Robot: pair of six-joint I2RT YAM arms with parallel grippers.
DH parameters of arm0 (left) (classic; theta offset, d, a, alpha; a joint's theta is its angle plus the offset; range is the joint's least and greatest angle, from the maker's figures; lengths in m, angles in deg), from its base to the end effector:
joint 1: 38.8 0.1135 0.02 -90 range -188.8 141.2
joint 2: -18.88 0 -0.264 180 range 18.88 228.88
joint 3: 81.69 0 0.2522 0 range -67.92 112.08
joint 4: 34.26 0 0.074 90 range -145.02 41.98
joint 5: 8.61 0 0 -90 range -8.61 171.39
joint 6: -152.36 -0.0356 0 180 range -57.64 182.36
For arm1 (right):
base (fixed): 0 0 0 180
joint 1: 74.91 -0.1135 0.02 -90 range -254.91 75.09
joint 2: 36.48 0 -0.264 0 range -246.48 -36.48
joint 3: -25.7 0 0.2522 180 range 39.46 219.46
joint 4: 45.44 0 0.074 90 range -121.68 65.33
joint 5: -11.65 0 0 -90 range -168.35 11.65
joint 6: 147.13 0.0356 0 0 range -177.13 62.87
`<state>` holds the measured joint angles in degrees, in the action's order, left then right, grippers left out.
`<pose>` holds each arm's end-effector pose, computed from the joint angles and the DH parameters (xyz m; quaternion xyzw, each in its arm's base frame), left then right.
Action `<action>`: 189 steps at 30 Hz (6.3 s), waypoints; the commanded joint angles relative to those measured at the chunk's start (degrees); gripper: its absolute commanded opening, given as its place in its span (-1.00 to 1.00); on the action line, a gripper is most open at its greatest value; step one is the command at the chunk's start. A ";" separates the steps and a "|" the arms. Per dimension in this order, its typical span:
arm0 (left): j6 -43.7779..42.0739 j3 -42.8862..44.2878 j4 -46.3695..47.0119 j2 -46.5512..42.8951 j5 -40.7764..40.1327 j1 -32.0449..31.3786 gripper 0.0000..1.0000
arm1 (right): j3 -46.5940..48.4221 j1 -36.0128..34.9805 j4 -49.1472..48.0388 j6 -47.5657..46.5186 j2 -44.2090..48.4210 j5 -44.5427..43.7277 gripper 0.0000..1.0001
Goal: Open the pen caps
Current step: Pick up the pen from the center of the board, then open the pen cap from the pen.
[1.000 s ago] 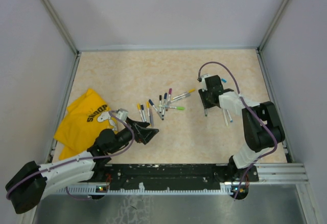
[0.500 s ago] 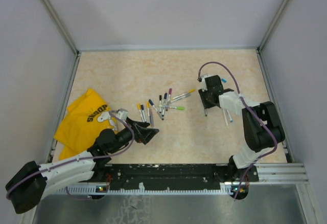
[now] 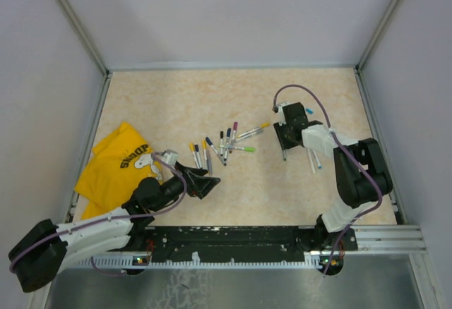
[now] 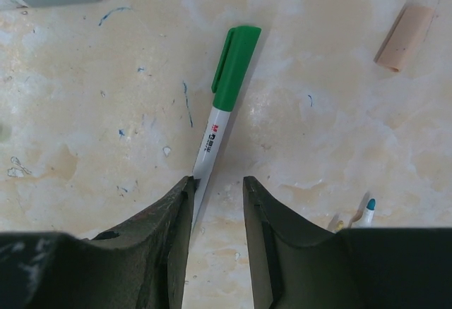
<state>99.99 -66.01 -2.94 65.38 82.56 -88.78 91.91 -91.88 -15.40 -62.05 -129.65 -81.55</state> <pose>0.1052 -0.1264 0.1767 0.0829 0.6991 -0.4968 0.5075 0.3057 0.0912 0.1709 -0.1742 0.9425 0.0032 0.2851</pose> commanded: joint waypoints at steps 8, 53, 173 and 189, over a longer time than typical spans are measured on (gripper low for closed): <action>0.47 0.99 2.55 0.00 1.00 0.22 0.99 | 1.88 0.36 2.42 -0.61 -2.72 -0.14 -0.31; 1.00 0.61 2.71 -0.40 1.38 0.20 0.99 | 4.28 1.33 6.47 -1.06 -4.83 5.36 -0.79; 9.78 1.50 26.63 18.71 8.34 3.43 0.99 | 4.28 -0.89 13.52 -14.17 7.20 39.44 -1.00; 9.97 3.61 29.14 24.73 8.60 3.70 0.98 | 4.24 -1.12 13.26 -13.95 7.52 40.63 -1.00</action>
<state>109.96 -64.05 22.83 88.77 90.67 -85.50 95.71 -92.43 -1.59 -75.54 -124.62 -42.52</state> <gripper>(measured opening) 0.994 0.036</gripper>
